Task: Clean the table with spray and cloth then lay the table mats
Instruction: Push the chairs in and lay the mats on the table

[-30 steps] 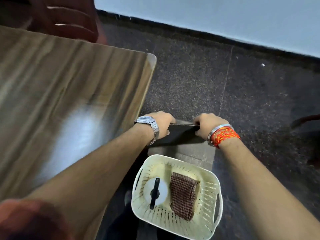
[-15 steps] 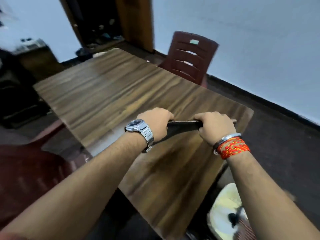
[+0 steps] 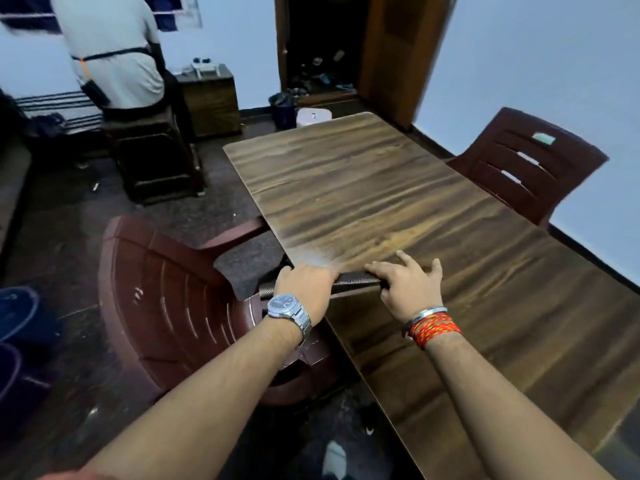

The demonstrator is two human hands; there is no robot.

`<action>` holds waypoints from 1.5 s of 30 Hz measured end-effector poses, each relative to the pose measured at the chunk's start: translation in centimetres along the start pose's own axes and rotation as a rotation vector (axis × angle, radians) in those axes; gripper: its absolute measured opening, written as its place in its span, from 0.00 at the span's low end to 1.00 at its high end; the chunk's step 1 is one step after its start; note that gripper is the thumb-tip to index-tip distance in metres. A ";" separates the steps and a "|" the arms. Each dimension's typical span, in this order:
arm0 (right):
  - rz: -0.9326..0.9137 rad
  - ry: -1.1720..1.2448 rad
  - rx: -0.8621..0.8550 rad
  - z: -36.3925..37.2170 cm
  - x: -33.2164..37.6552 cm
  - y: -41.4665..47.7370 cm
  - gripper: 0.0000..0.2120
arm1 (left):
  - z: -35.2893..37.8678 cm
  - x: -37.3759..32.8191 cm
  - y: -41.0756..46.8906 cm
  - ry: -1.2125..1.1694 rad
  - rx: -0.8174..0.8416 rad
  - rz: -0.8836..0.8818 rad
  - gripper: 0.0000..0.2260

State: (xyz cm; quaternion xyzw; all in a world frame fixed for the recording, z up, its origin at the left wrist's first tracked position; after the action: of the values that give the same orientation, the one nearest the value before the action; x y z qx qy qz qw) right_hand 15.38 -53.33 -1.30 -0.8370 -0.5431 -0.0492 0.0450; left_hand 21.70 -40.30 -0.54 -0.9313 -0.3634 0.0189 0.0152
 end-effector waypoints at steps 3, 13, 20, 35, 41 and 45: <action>-0.073 -0.002 -0.204 -2.1 1.5 2.6 0.27 | -2.1 1.9 1.4 0.026 -0.262 0.003 0.20; -0.022 -0.040 0.239 11.8 -2.8 8.7 0.31 | 12.3 3.3 7.5 -0.110 0.194 -0.113 0.36; 0.072 0.151 0.350 15.6 -6.7 9.8 0.30 | 20.1 6.8 6.7 -0.254 0.405 -0.388 0.51; 0.586 0.640 0.091 12.5 -11.7 13.4 0.11 | 16.1 13.9 5.9 -0.706 -0.009 -0.926 0.16; 0.476 0.918 0.232 13.1 -10.0 15.4 0.13 | 13.0 13.9 7.7 -0.879 -0.273 -0.737 0.06; 0.405 1.138 0.127 11.3 -8.9 18.4 0.17 | 11.3 14.3 8.6 -1.059 -0.371 -0.649 0.07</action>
State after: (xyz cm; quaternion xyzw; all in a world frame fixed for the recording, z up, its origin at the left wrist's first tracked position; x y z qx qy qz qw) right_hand 28.92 -67.40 -14.07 -0.7616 -0.2657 -0.4470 0.3867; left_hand 37.49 -36.75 -12.54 -0.6259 -0.5820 0.4071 -0.3222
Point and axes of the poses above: each hand's wrist, its own y-axis towards the middle knuckle, its own z-axis out of the palm, x = y × z, the point moved 10 cm from there along y, towards the middle knuckle, and after that the axes turned 3 degrees about y, right-handed, at the moved point
